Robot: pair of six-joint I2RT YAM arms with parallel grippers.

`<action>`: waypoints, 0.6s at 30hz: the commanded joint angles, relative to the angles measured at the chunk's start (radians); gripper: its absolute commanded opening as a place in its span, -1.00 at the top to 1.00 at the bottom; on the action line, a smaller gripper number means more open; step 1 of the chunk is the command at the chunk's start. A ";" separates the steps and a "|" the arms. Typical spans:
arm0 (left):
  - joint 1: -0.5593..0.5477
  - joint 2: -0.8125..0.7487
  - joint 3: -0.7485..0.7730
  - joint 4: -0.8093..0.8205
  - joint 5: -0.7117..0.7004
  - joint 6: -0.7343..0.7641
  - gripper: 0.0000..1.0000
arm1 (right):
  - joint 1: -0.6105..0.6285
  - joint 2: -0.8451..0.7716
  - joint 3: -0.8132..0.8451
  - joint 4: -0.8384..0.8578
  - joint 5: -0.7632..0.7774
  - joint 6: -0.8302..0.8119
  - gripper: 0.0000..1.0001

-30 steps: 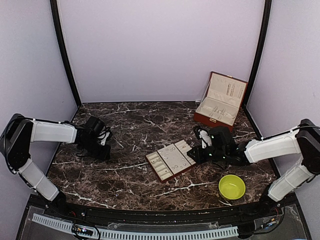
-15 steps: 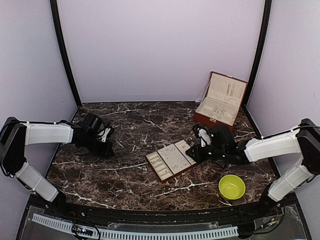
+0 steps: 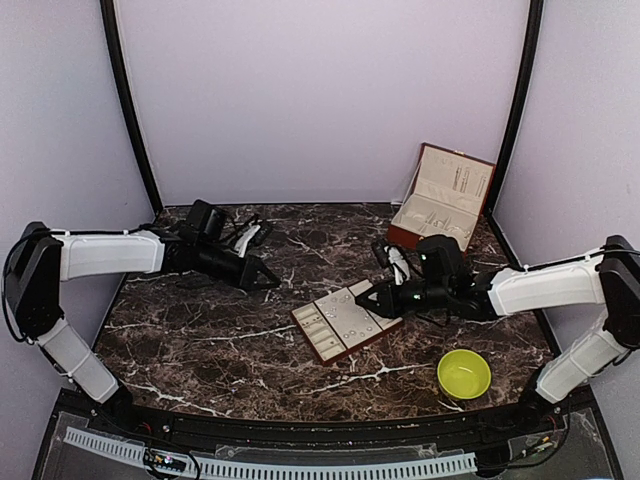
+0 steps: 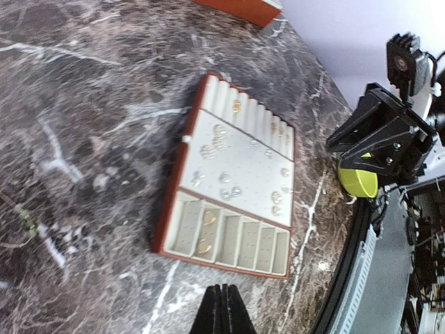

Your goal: Organize the mixed jewelry

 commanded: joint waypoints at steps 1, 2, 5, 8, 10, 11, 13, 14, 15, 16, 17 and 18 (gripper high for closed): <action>-0.045 0.055 0.060 0.060 0.180 0.041 1.00 | 0.003 0.009 0.047 0.053 -0.163 -0.003 0.59; -0.052 0.060 0.065 0.070 0.199 0.037 1.00 | 0.009 0.012 0.055 0.055 -0.185 -0.001 0.59; -0.063 0.069 0.064 0.134 0.286 0.021 1.00 | 0.026 0.033 0.080 0.057 -0.222 0.003 0.61; -0.075 0.070 0.061 0.172 0.338 0.010 1.00 | 0.050 0.060 0.104 0.066 -0.232 0.003 0.64; -0.081 0.071 0.059 0.174 0.358 0.011 1.00 | 0.064 0.078 0.122 0.079 -0.249 0.010 0.66; -0.083 0.068 0.058 0.175 0.363 0.011 1.00 | 0.069 0.090 0.133 0.086 -0.258 0.014 0.66; -0.090 0.066 0.054 0.178 0.378 0.009 1.00 | 0.087 0.111 0.156 0.094 -0.273 0.016 0.67; -0.095 0.066 0.053 0.179 0.390 0.008 1.00 | 0.095 0.119 0.172 0.096 -0.281 0.016 0.67; -0.097 0.066 0.051 0.179 0.394 0.008 1.00 | 0.103 0.127 0.182 0.099 -0.291 0.016 0.67; -0.101 0.066 0.051 0.179 0.399 0.007 1.00 | 0.109 0.136 0.191 0.104 -0.304 0.019 0.67; -0.106 0.066 0.050 0.180 0.403 0.007 1.00 | 0.112 0.143 0.196 0.114 -0.322 0.026 0.67; -0.109 0.066 0.049 0.181 0.411 0.006 1.00 | 0.113 0.147 0.197 0.130 -0.341 0.036 0.67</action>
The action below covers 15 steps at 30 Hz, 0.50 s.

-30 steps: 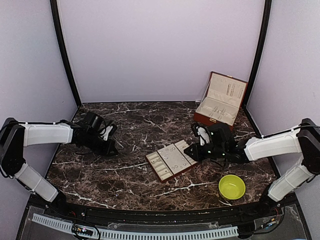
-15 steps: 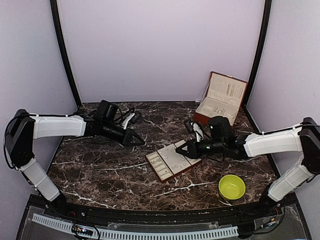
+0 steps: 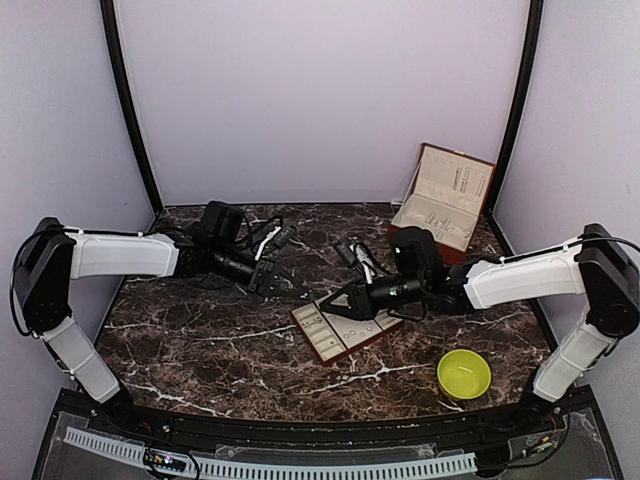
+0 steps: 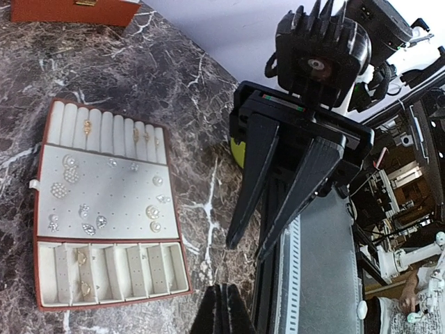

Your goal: Organize the mixed jewelry

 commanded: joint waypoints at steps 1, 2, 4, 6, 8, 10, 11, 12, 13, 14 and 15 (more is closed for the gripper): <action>-0.021 -0.014 0.004 0.025 0.070 -0.003 1.00 | 0.021 0.028 0.042 0.104 -0.094 0.039 0.67; -0.024 -0.017 0.003 0.027 0.077 -0.002 1.00 | 0.022 0.031 0.041 0.119 -0.107 0.048 0.67; -0.032 -0.019 0.003 0.028 0.088 0.000 1.00 | 0.022 0.039 0.046 0.126 -0.124 0.055 0.66; -0.037 -0.023 0.003 0.028 0.094 0.002 1.00 | 0.022 0.045 0.052 0.121 -0.126 0.055 0.66; -0.041 -0.025 0.003 0.027 0.095 0.004 1.00 | 0.024 0.046 0.055 0.121 -0.130 0.054 0.66; -0.041 -0.028 0.001 0.026 0.095 0.006 1.00 | 0.024 0.045 0.056 0.120 -0.137 0.054 0.66; -0.042 -0.029 0.001 0.027 0.095 0.006 1.00 | 0.024 0.044 0.057 0.119 -0.138 0.055 0.66; -0.043 -0.028 0.001 0.027 0.097 0.006 1.00 | 0.024 0.044 0.058 0.117 -0.141 0.053 0.67; -0.044 -0.027 0.001 0.027 0.099 0.005 1.00 | 0.025 0.044 0.059 0.116 -0.143 0.053 0.67; -0.045 -0.028 0.001 0.027 0.100 0.005 1.00 | 0.025 0.044 0.059 0.114 -0.142 0.052 0.67; -0.047 -0.029 0.000 0.028 0.103 0.003 1.00 | 0.025 0.045 0.060 0.113 -0.141 0.051 0.67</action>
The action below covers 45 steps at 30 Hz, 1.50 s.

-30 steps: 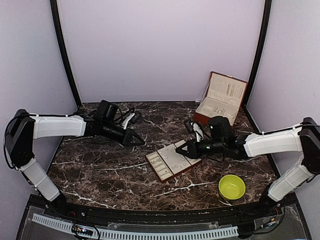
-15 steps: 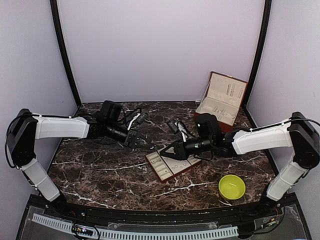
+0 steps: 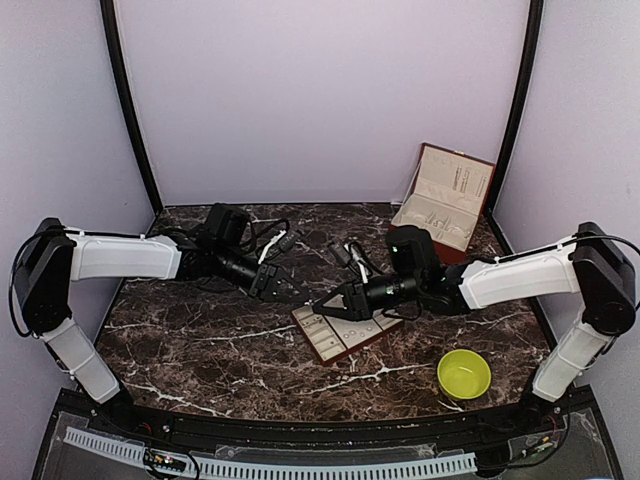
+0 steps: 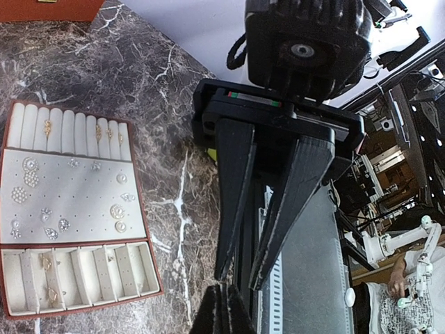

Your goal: Organize the mixed jewelry

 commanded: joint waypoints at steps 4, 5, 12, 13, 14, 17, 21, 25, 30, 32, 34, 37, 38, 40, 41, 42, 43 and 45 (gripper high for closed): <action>-0.016 -0.028 0.004 0.021 0.046 0.004 1.00 | 0.008 0.016 0.037 0.038 -0.026 0.004 0.69; -0.016 -0.028 0.005 0.020 0.047 0.004 1.00 | 0.008 0.018 0.037 0.038 -0.027 0.005 0.69; -0.026 -0.026 0.008 0.015 0.053 0.007 1.00 | 0.008 0.024 0.042 0.032 -0.029 0.003 0.70; -0.027 -0.026 0.008 0.015 0.054 0.007 1.00 | 0.008 0.024 0.041 0.033 -0.029 0.002 0.71; -0.028 -0.026 0.009 0.015 0.055 0.007 1.00 | 0.008 0.024 0.041 0.032 -0.029 0.002 0.71; -0.030 -0.025 0.010 0.013 0.059 0.009 1.00 | 0.008 0.024 0.040 0.033 -0.028 0.002 0.71; -0.034 -0.027 0.011 0.008 0.060 0.014 1.00 | 0.008 0.025 0.040 0.033 -0.027 0.002 0.71; -0.037 -0.029 0.011 0.006 0.066 0.015 1.00 | 0.008 0.027 0.040 0.033 -0.027 0.002 0.71; -0.043 -0.030 0.014 0.005 0.076 0.015 1.00 | 0.008 0.027 0.039 0.035 -0.024 0.001 0.71; -0.042 -0.028 0.014 0.002 0.083 0.015 1.00 | 0.008 0.026 0.036 0.036 -0.024 0.001 0.71; -0.043 -0.026 0.016 0.000 0.095 0.011 1.00 | 0.008 0.023 0.032 0.041 -0.028 -0.004 0.71; -0.044 -0.024 0.016 -0.002 0.114 0.006 1.00 | 0.008 0.013 0.019 0.060 -0.040 -0.010 0.70; -0.045 -0.022 0.017 -0.005 0.126 0.003 1.00 | 0.008 0.010 0.015 0.067 -0.045 -0.010 0.70; -0.044 -0.020 0.018 -0.013 0.138 0.001 1.00 | 0.008 0.002 0.010 0.074 -0.051 -0.017 0.68; -0.045 -0.020 0.019 -0.015 0.142 0.000 1.00 | 0.008 -0.003 0.008 0.075 -0.053 -0.022 0.67; -0.045 -0.020 0.019 -0.021 0.147 0.001 1.00 | 0.007 -0.008 0.006 0.075 -0.053 -0.028 0.66; -0.045 -0.019 0.019 -0.024 0.150 0.001 1.00 | 0.008 -0.011 0.003 0.074 -0.052 -0.033 0.65; -0.044 -0.019 0.022 -0.030 0.156 0.002 1.00 | 0.008 -0.014 0.004 0.064 -0.048 -0.045 0.64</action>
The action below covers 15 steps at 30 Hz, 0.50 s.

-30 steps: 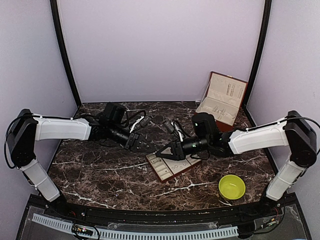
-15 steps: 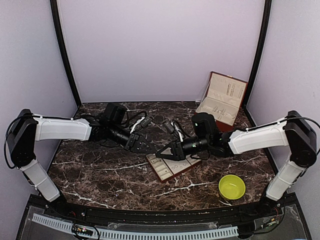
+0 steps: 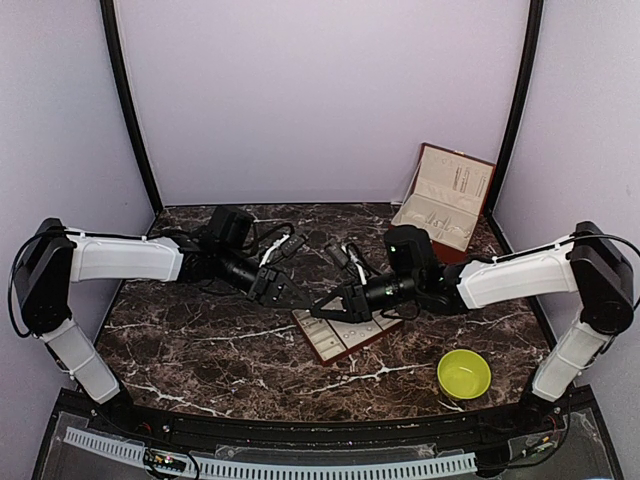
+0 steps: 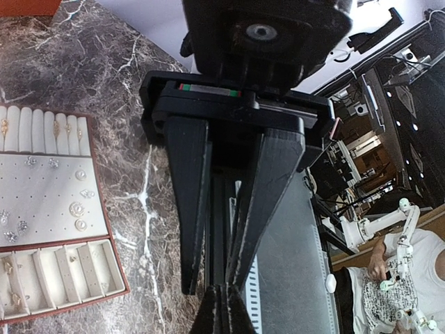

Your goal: Organize the mixed jewelry

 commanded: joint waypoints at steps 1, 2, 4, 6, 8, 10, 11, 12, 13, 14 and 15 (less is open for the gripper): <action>-0.016 -0.020 0.022 -0.024 0.074 0.002 1.00 | 0.006 -0.027 -0.005 0.047 0.012 -0.036 0.64; -0.016 -0.020 0.022 -0.025 0.076 0.001 1.00 | 0.006 -0.026 -0.004 0.044 0.013 -0.039 0.63; -0.015 -0.021 0.022 -0.025 0.088 -0.002 1.00 | 0.006 -0.026 -0.006 0.042 0.008 -0.037 0.63; -0.016 -0.022 0.021 -0.025 0.099 -0.011 1.00 | 0.006 -0.030 -0.013 0.050 0.001 -0.032 0.63; -0.016 -0.024 0.020 -0.022 0.115 -0.027 1.00 | 0.004 -0.042 -0.021 0.056 -0.008 -0.030 0.60; -0.016 -0.026 0.019 -0.018 0.120 -0.038 1.00 | 0.002 -0.048 -0.025 0.060 -0.023 -0.027 0.58; -0.016 -0.028 0.019 -0.015 0.124 -0.044 1.00 | 0.001 -0.052 -0.029 0.068 -0.033 -0.024 0.56; -0.016 -0.028 0.019 -0.013 0.126 -0.047 1.00 | -0.002 -0.057 -0.035 0.082 -0.044 -0.014 0.55; -0.016 -0.031 0.019 -0.006 0.127 -0.058 1.00 | -0.006 -0.059 -0.043 0.101 -0.059 0.000 0.54; -0.015 -0.032 0.016 -0.001 0.128 -0.070 1.00 | -0.011 -0.063 -0.051 0.121 -0.073 0.021 0.52; -0.015 -0.034 0.016 0.007 0.129 -0.075 1.00 | -0.016 -0.066 -0.058 0.137 -0.082 0.035 0.50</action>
